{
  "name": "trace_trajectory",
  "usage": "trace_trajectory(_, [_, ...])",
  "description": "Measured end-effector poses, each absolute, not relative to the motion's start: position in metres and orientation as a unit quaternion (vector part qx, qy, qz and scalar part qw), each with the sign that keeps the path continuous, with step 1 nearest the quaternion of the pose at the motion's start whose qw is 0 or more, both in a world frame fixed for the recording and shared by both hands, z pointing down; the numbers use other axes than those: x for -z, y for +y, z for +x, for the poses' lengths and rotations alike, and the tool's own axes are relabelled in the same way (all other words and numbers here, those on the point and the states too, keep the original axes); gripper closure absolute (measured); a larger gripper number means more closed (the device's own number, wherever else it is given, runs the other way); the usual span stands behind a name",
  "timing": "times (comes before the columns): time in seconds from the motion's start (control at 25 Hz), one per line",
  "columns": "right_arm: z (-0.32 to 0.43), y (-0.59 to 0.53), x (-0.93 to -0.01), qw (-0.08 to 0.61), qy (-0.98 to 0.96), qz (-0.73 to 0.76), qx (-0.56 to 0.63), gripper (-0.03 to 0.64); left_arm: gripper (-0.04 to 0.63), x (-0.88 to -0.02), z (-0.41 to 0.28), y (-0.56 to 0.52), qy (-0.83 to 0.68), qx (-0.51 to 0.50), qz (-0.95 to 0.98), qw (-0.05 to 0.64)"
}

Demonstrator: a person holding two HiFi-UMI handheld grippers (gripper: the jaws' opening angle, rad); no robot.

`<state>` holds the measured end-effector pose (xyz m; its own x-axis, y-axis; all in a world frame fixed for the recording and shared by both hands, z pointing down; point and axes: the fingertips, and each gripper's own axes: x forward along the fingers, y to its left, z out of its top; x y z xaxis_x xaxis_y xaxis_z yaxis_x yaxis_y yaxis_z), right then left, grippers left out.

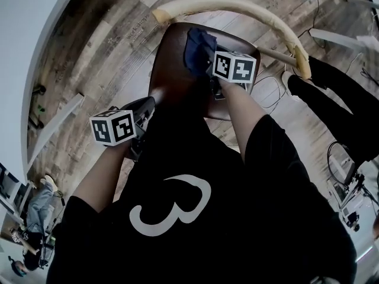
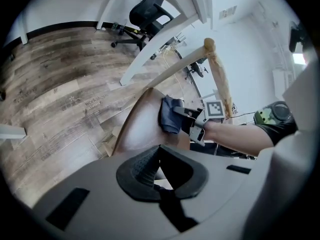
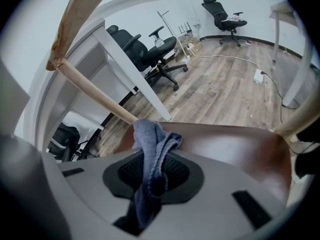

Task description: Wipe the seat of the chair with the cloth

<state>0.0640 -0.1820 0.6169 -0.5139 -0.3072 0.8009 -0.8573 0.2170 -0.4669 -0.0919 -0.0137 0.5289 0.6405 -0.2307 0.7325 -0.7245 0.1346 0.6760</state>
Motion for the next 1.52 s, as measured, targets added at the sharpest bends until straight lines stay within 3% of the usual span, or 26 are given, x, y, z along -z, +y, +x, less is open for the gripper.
trace_trajectory(0.72, [0.194, -0.164, -0.614, 0.282, -0.661, 0.518, -0.465, 0.546, 0.582, -0.542, -0.099, 0.001, -0.351, -0.242, 0.639, 0.640])
trace_trajectory(1.52, [0.291, -0.125, -0.620, 0.339, -0.598, 0.569, -0.451, 0.546, 0.583, -0.556, -0.108, -0.001, -0.343, -0.258, 0.619, 0.657])
